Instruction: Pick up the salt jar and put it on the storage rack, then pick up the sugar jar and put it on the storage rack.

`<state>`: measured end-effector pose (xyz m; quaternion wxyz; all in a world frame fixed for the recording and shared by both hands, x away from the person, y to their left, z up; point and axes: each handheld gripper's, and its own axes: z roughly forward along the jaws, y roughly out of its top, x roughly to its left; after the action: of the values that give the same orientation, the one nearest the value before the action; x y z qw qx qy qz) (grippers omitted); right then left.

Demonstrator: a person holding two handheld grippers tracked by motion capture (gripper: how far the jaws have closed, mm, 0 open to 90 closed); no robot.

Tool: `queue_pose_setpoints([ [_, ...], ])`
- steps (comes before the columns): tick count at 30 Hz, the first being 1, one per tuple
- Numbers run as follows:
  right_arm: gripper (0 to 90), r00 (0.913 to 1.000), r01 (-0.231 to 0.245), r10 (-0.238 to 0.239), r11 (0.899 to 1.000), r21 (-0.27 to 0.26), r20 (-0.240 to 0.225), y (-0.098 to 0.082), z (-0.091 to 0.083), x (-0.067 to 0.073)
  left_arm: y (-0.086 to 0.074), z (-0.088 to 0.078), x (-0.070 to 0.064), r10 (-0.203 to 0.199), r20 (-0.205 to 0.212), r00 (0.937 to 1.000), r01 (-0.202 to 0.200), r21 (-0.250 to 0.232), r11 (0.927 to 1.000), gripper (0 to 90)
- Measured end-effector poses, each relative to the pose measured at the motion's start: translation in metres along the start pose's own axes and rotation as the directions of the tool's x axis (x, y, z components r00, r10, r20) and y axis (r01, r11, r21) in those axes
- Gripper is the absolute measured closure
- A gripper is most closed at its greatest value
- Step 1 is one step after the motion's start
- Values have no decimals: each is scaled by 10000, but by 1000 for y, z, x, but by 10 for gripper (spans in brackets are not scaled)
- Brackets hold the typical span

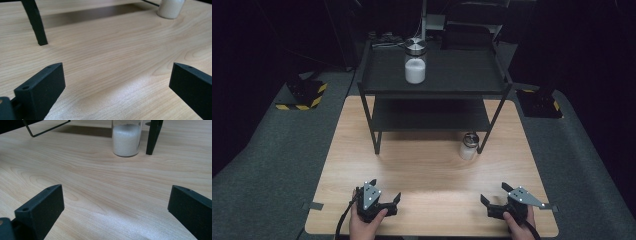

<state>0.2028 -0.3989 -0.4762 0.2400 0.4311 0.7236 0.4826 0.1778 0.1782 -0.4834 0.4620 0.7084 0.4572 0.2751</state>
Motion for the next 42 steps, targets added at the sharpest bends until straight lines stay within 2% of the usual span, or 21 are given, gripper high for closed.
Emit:
queue_pose_setpoints([
  [3,5,9999,101,-101,9999,33,67,0,0,3,1,0,1,104,79,9999,-105,23,9999,7],
  [9,7,9996,241,-244,9996,171,140,3,1,6,-3,-2,5,-249,147,9996,251,-148,9996,7],
  [13,6,9998,113,-115,9999,117,169,1,-1,6,-4,-2,8,-294,238,9993,298,-163,9994,7],
  [16,5,9998,74,-76,9999,117,163,1,-1,6,-4,-2,9,-521,251,9983,526,-167,9985,7],
  [20,6,9998,153,-154,9998,115,132,1,-1,5,-2,-1,10,-512,278,9983,514,-78,9986,7],
  [26,6,9998,174,-175,9998,140,71,1,-2,5,2,2,7,-227,277,9994,225,58,9997,7],
  [32,6,9998,171,-173,9997,148,139,1,-2,6,0,2,5,-124,245,9996,125,-25,9999,7],
  [40,6,9997,233,-235,9995,222,105,2,-1,6,-2,0,6,-212,298,9993,216,-143,9997,7],
  [42,6,9996,240,-242,9995,193,131,2,-1,7,-2,1,9,-413,364,9985,418,-126,9990,7],
])
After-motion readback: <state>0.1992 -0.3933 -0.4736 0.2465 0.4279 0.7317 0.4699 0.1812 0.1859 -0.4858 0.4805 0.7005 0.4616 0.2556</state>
